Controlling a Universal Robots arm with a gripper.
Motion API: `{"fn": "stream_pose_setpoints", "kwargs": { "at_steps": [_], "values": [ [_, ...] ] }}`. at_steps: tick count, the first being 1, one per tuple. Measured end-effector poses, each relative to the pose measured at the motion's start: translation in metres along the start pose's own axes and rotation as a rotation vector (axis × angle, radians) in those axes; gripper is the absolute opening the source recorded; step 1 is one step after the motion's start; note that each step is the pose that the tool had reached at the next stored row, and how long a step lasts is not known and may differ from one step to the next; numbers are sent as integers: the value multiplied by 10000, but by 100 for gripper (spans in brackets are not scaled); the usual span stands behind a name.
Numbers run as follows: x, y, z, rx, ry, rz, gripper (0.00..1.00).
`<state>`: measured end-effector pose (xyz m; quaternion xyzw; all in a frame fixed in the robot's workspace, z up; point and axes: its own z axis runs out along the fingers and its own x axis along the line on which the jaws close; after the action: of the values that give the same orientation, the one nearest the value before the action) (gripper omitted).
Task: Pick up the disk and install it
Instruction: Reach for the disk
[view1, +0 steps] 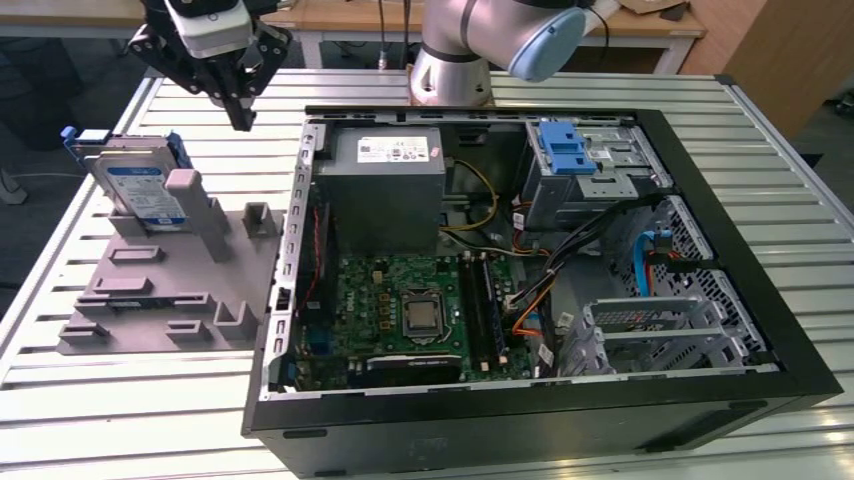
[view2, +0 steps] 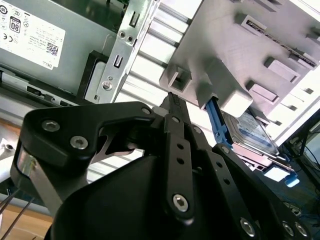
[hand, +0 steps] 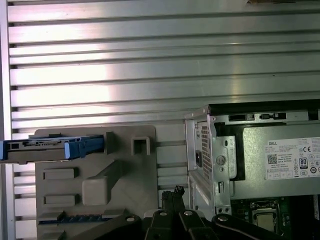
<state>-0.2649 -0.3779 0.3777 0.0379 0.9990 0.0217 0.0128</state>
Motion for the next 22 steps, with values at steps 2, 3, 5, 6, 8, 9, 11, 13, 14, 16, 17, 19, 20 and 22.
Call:
{"fn": "stream_pose_setpoints", "kwargs": {
  "at_steps": [2, 3, 5, 6, 8, 9, 11, 13, 14, 16, 17, 19, 20, 22],
  "values": [
    [12, -1, -1, 1, 1, 1, 11],
    [22, -1, -1, 0, 1, 0, 11],
    [43, -3, -1, 0, 0, 0, 11],
    [53, 0, -1, -1, 0, 0, 11],
    [135, 36, -2, 1, 2, 0, 11],
    [151, 37, -2, 0, 0, 0, 11],
    [154, 36, -2, 0, 0, -1, 11],
    [209, 32, -3, 0, 0, -1, 11],
    [262, 28, -5, 0, 1, 0, 11],
    [263, 28, -5, 1, 1, -1, 11],
    [263, 28, -5, 0, 0, 0, 11],
    [264, 28, -5, 0, 0, -1, 11],
    [264, 28, -5, 0, 1, -1, 11],
    [265, 28, -5, 0, 0, 0, 11]
  ]
}}
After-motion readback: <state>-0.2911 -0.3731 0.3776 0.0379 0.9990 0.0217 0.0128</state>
